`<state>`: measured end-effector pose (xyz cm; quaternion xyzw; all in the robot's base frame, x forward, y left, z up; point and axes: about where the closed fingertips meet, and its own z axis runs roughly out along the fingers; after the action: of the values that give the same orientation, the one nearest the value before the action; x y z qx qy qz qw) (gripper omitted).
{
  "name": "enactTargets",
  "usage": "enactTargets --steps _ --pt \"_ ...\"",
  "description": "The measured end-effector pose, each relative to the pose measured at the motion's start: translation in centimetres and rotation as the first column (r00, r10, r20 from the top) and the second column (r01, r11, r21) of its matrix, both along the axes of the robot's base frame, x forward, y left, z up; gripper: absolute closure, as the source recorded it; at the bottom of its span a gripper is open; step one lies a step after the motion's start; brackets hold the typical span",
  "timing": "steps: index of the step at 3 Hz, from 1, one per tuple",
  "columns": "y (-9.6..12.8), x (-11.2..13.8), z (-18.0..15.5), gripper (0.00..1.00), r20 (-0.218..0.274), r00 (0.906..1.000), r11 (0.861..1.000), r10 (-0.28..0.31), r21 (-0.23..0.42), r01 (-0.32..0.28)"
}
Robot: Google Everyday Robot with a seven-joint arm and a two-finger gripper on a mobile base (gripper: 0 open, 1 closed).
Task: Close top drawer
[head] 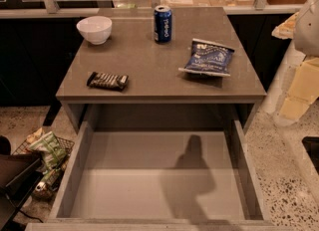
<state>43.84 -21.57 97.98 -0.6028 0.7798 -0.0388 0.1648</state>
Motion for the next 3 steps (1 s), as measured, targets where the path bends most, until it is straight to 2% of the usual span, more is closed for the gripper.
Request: enactTargets --steps 1,2,3 --pt "0.0 0.0 0.0 0.00 0.000 1.0000 1.000 0.000 0.000 0.000" --pt "0.0 -0.9 -1.8 0.00 0.004 0.9997 1.000 -0.022 -0.016 0.022" --pt "-1.4 -3.7 -4.5 0.00 0.027 0.9981 0.994 -0.056 -0.095 0.058"
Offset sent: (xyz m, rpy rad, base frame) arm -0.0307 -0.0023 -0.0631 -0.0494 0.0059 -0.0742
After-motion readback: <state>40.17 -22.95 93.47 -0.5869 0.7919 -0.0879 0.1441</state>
